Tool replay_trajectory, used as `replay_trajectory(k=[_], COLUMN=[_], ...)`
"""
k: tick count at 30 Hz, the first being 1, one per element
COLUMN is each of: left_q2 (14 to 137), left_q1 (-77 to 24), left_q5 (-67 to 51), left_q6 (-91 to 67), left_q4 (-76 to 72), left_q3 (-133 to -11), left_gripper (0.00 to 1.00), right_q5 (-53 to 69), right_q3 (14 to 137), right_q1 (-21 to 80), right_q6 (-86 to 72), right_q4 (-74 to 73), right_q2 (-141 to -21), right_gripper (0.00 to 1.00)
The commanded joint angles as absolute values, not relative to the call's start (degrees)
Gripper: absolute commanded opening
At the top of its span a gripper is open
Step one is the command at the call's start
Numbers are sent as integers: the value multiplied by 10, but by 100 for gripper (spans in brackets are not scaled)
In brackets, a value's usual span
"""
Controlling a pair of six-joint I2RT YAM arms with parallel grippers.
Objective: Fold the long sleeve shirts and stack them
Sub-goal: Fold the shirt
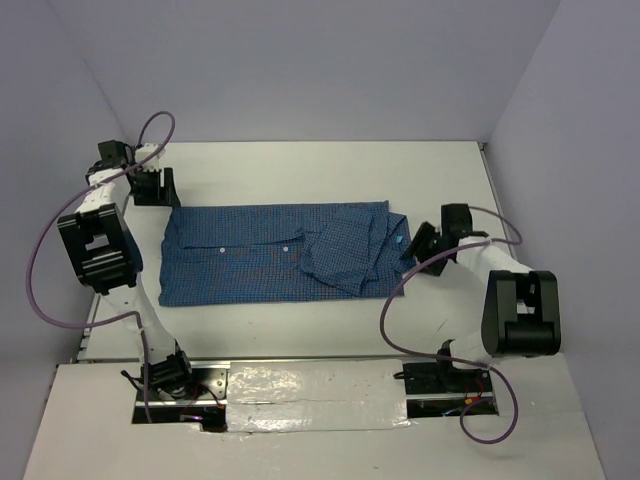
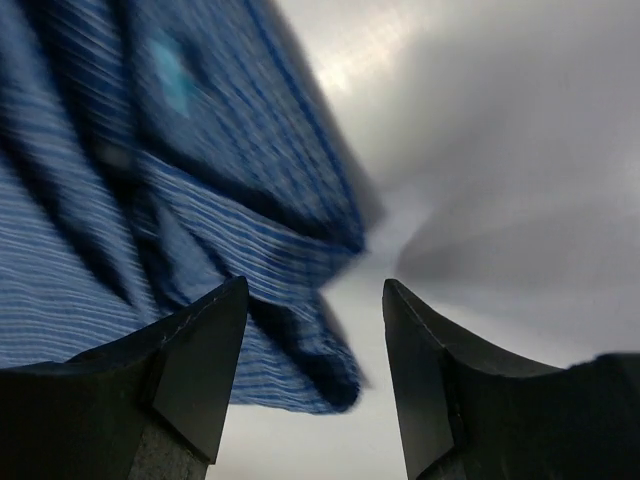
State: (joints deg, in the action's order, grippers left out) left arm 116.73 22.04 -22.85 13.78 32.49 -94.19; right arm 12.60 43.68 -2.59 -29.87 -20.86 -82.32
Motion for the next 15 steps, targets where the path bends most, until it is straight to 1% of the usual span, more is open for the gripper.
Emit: replay_trajectory(k=[1, 3, 5, 6, 7, 8, 9, 11, 12, 13, 14, 15], left_q2=[1185, 1185, 1182, 1181, 1180, 1179, 1178, 1176, 1176, 1175, 1174, 1172], left_q1=[213, 210, 211, 210, 211, 211, 210, 210, 211, 211, 211, 211], left_q5=[-218, -215, -216, -216, -217, -215, -214, -211, -210, -210, -211, -212], left_q6=[159, 166, 171, 174, 176, 178, 179, 185, 187, 192, 192, 193], left_q4=[320, 316, 309, 304, 302, 301, 301, 301, 301, 306, 307, 307], left_q3=[-957, -946, -925, -917, -905, -900, -891, -885, -881, -878, -875, -869], left_gripper=[74, 73, 70, 66, 56, 51, 40, 30, 26, 15, 11, 6], right_q5=[147, 155, 162, 163, 164, 165, 164, 164, 167, 170, 175, 179], right_q3=[389, 356, 340, 338, 335, 331, 328, 322, 320, 316, 316, 315], right_q1=[-23, -19, -17, -17, -16, -15, -14, -14, -13, -12, -12, -11], right_q6=[-321, -326, -328, -328, -328, -329, -330, -329, -328, -329, -330, -330], right_q4=[-186, -176, -168, -169, -169, -168, -168, -169, -165, -162, -157, -146], right_q2=[-783, -768, -763, -763, -764, -765, -766, -771, -773, -775, -777, -780], right_gripper=[64, 64, 64, 64, 64, 64, 64, 63, 59, 55, 51, 40])
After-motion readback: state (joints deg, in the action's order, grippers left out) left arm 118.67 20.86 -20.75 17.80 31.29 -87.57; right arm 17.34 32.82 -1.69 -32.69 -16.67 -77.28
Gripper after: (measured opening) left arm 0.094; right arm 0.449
